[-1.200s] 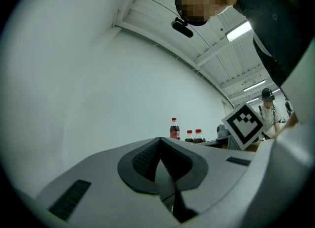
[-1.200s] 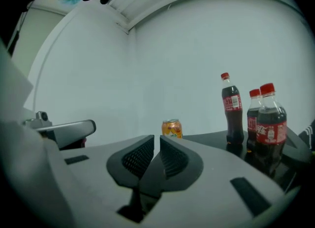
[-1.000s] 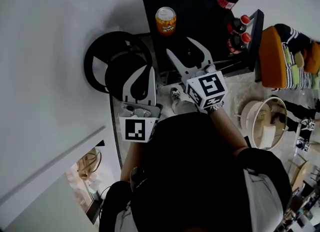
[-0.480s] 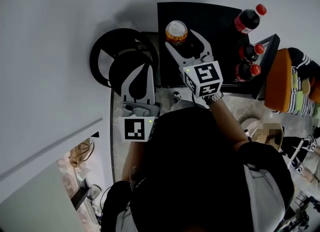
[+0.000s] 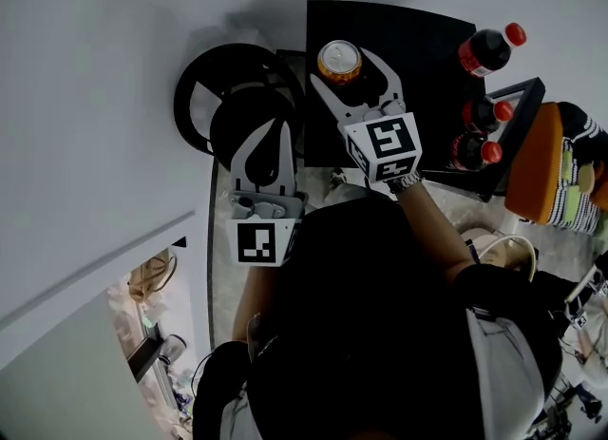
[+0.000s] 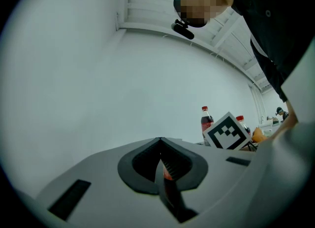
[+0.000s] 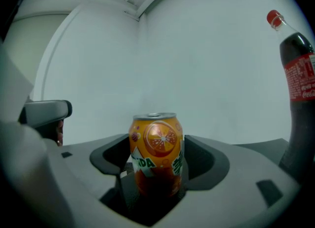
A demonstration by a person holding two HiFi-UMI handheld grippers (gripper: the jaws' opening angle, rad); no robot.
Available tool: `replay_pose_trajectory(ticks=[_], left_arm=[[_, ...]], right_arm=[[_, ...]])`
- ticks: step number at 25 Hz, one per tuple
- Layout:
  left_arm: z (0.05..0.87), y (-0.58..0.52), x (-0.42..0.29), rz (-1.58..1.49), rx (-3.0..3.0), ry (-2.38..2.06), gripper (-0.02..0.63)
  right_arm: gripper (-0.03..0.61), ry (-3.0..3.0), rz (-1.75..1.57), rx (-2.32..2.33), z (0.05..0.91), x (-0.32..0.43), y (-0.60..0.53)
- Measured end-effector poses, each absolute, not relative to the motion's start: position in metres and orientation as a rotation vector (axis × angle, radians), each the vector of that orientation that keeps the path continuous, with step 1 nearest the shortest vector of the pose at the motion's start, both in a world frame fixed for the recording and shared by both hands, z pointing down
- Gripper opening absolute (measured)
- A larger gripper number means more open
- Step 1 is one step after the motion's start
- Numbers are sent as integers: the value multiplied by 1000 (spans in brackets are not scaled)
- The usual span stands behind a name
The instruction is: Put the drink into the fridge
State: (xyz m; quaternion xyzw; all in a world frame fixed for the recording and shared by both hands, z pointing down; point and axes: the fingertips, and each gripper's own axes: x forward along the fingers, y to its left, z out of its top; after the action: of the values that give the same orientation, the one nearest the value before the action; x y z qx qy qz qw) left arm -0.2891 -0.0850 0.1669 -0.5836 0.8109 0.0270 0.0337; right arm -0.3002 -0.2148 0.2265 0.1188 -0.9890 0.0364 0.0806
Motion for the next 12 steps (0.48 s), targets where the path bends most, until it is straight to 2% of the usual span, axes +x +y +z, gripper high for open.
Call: replay_pose_trajectory(ticks=[12], left_arm=[[173,-84,-283,80,-1787,2497,9]], right_arm=[[322,-2935,127,324,232,-309,-218]])
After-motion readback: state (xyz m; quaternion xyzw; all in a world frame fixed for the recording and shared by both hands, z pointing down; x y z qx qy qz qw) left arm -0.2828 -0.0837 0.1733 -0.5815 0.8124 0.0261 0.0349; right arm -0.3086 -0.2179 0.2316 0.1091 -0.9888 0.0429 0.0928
